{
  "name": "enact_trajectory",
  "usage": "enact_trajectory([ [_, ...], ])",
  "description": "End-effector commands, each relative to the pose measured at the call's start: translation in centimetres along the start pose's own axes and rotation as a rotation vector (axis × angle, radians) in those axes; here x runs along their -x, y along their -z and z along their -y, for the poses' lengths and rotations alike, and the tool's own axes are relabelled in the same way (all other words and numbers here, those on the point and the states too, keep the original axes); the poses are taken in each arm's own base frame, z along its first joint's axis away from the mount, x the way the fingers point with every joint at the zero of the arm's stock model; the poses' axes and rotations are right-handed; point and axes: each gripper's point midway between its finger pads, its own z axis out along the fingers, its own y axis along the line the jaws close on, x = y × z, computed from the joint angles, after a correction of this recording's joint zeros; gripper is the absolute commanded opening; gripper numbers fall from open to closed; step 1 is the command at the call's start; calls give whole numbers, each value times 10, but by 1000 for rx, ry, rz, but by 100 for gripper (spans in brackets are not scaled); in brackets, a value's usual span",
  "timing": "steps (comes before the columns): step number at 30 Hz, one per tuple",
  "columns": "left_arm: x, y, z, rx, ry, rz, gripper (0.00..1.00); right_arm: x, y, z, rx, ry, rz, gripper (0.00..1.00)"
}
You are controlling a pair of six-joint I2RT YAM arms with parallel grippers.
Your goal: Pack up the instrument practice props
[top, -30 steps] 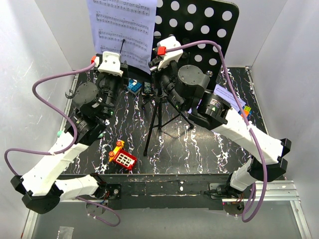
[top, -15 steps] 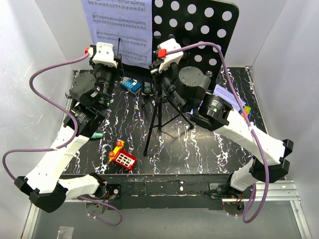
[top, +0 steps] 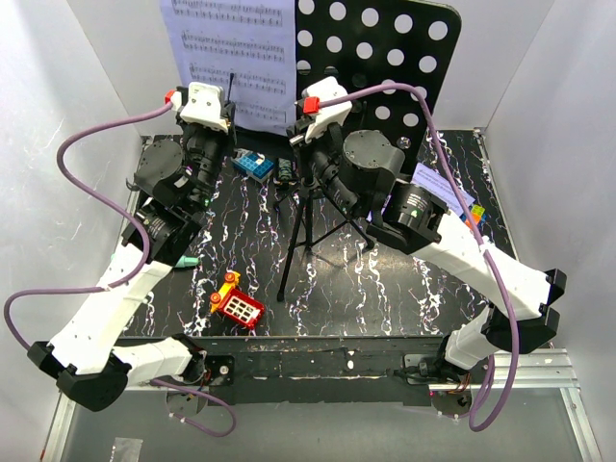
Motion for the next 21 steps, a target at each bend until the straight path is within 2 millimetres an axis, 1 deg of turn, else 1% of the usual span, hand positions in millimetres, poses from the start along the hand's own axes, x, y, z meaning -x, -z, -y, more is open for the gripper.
enact_trajectory([
  [1, 18, 5, -3, -11, 23, 46, 0, 29, 10, 10, -10, -60, 80, 1],
  [3, 19, 8, -4, -14, 28, 58, 0, 28, 10, 11, -13, -60, 80, 1],
  [8, 29, 20, -5, -37, 36, 99, 0, 31, 12, 15, -27, -62, 91, 1],
  [9, 27, 21, -4, -46, 35, 93, 0, 31, 12, 14, -26, -63, 93, 1],
  [15, 36, 34, -6, -64, 56, 132, 0, 35, 14, 17, -31, -72, 101, 1],
  [19, 34, 36, -6, -67, 54, 126, 0, 35, 16, 16, -23, -81, 102, 1],
  [20, 32, 36, -5, -67, 53, 123, 0, 36, 17, 15, -15, -86, 107, 3],
  [21, 32, 36, -5, -68, 55, 121, 0, 36, 17, 15, -14, -86, 109, 11],
])
